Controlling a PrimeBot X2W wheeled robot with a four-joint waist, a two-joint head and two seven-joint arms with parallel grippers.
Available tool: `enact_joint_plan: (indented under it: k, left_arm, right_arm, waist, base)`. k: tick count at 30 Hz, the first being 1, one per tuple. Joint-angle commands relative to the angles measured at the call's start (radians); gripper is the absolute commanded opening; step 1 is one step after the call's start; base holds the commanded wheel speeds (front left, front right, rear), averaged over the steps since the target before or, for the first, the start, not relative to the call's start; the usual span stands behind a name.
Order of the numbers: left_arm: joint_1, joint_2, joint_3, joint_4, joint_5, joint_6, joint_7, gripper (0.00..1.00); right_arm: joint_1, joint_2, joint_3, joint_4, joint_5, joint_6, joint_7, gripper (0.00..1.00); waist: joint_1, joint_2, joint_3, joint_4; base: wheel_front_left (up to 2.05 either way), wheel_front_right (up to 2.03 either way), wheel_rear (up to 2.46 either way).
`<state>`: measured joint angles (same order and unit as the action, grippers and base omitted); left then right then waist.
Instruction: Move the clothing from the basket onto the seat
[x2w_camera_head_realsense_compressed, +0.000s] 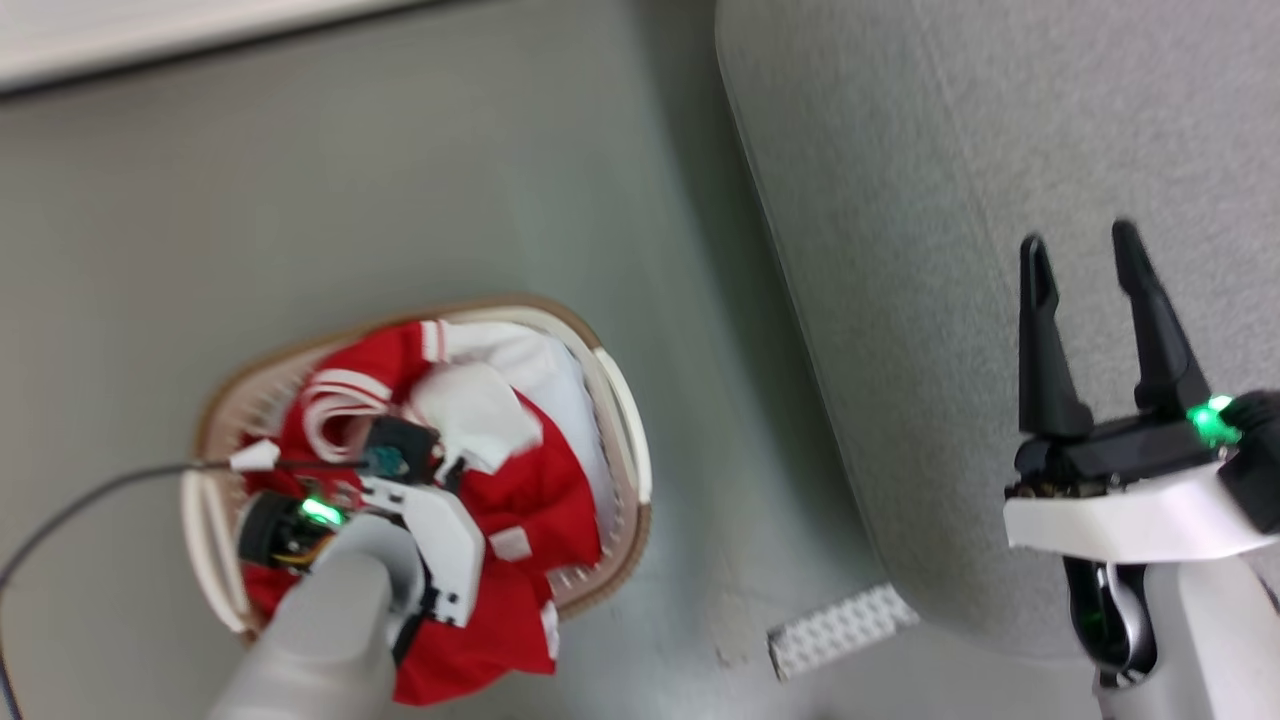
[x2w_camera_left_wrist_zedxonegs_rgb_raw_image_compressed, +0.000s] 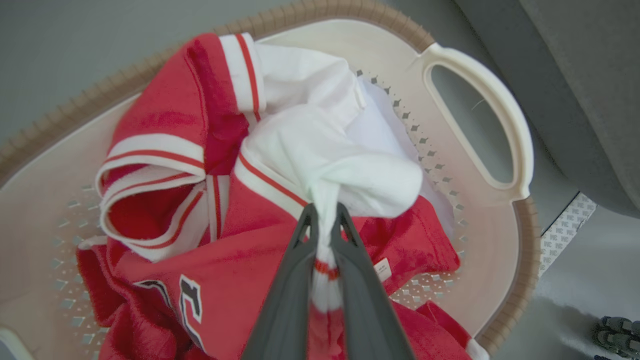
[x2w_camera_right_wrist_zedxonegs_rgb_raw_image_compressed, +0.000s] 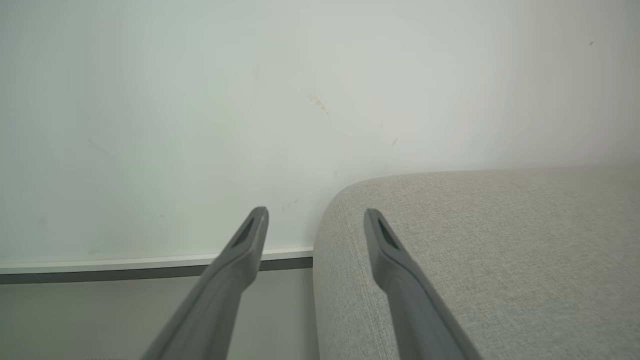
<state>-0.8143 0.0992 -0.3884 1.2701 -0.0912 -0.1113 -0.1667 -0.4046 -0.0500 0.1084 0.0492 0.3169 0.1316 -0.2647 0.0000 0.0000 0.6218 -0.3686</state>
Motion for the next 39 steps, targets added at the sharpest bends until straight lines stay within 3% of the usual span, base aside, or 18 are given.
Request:
enact_joint_plan:
  k: [1, 9, 18, 22, 30, 39]
  left_arm:
    - [0.028, -0.014, 0.002, -0.009, -0.028, -0.01, -0.033, 0.0]
    - [0.109, -0.045, -0.04, -0.094, -0.128, -0.019, -0.089, 0.0]
    - [0.181, -0.046, -0.189, -0.344, -0.341, -0.018, -0.096, 0.0]
    - [0.187, -0.014, -0.23, -0.45, -0.403, -0.018, -0.097, 0.0]
    - [0.164, 0.03, -0.223, -0.653, -0.458, -0.011, -0.071, 0.0]
    - [0.143, 0.058, -0.185, -0.873, -0.485, 0.045, 0.016, 0.0]
  right_arm:
    - [0.031, -0.001, -0.007, 0.015, -0.022, -0.002, 0.0, 1.0]
    - [0.101, -0.002, -0.013, 0.057, -0.072, -0.002, 0.0, 1.0]
    - [0.196, -0.012, -0.019, 0.096, -0.087, -0.002, 0.001, 1.0]
    - [0.234, -0.012, -0.012, 0.104, -0.077, -0.002, 0.001, 1.0]
    - [0.295, -0.036, 0.006, 0.121, -0.053, -0.002, 0.001, 1.0]
    - [0.301, -0.043, 0.048, 0.115, -0.042, -0.002, 0.001, 1.0]
  waist:
    - [0.0, 0.0, -0.127, 0.062]
    - [0.0, 0.0, -0.314, 0.14]
    - [0.0, 0.0, -0.488, 0.239]
    - [0.0, 0.0, -0.548, 0.262]
    - [0.0, 0.0, -0.63, 0.301]
    - [0.0, 0.0, -0.655, 0.311]
  base:
    - [0.0, 0.0, 0.0]
    - [0.0, 0.0, 0.0]
    - [0.0, 0.0, 0.0]
    - [0.0, 0.0, 0.0]
    - [0.0, 0.0, 0.0]
    - [0.0, 0.0, 0.0]
